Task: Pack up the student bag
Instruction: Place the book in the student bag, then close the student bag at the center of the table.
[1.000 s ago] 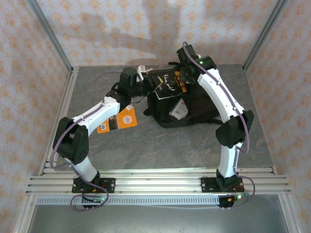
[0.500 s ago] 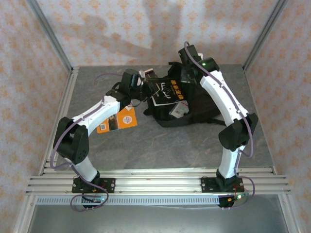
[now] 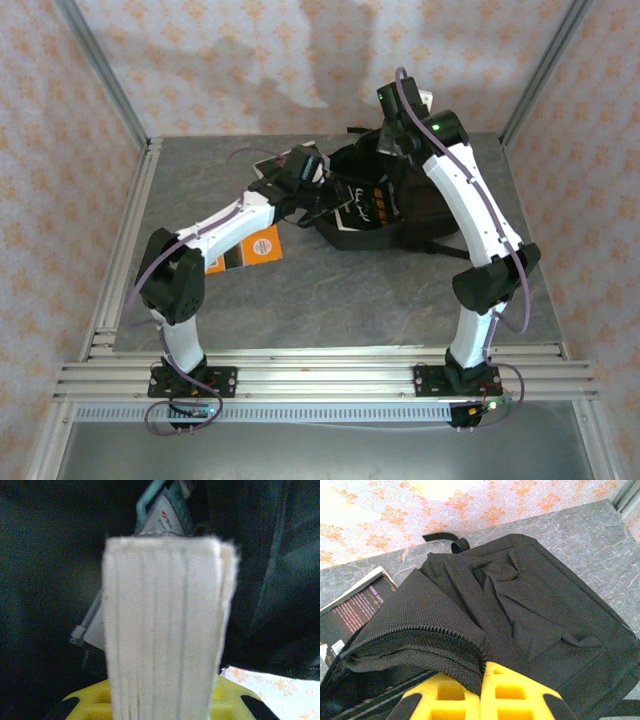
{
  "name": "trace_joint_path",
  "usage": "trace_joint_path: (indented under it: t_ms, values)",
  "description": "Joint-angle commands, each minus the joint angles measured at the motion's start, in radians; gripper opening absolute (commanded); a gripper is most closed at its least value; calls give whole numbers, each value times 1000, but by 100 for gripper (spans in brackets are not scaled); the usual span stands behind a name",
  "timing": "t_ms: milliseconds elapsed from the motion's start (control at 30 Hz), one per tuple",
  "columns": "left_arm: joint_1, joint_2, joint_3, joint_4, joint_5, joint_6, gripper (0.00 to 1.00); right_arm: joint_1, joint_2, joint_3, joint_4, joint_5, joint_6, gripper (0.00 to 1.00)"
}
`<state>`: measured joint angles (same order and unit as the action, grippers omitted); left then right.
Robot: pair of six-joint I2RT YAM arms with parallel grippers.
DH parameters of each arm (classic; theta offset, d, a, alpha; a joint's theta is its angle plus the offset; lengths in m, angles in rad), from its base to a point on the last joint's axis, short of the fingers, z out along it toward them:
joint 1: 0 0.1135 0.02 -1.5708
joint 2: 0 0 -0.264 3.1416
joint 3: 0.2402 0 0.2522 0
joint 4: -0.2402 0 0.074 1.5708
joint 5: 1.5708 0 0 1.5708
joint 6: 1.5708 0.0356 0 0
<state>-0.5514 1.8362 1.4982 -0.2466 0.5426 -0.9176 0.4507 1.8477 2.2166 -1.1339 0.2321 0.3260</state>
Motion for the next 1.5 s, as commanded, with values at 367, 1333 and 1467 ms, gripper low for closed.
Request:
trace_joint_path:
  t_ms: [367,1333,1467]
  values:
    - [-54,288,241,365,-27,-277,0,3,-77,22,66,27,96,0]
    - [12,-124,336,-367,-142,223,78,39,-212,-47,-24,264,105,0]
    - [44,-227,188,-344,-137,218,78,133,-314,-201,-31,267,210,0]
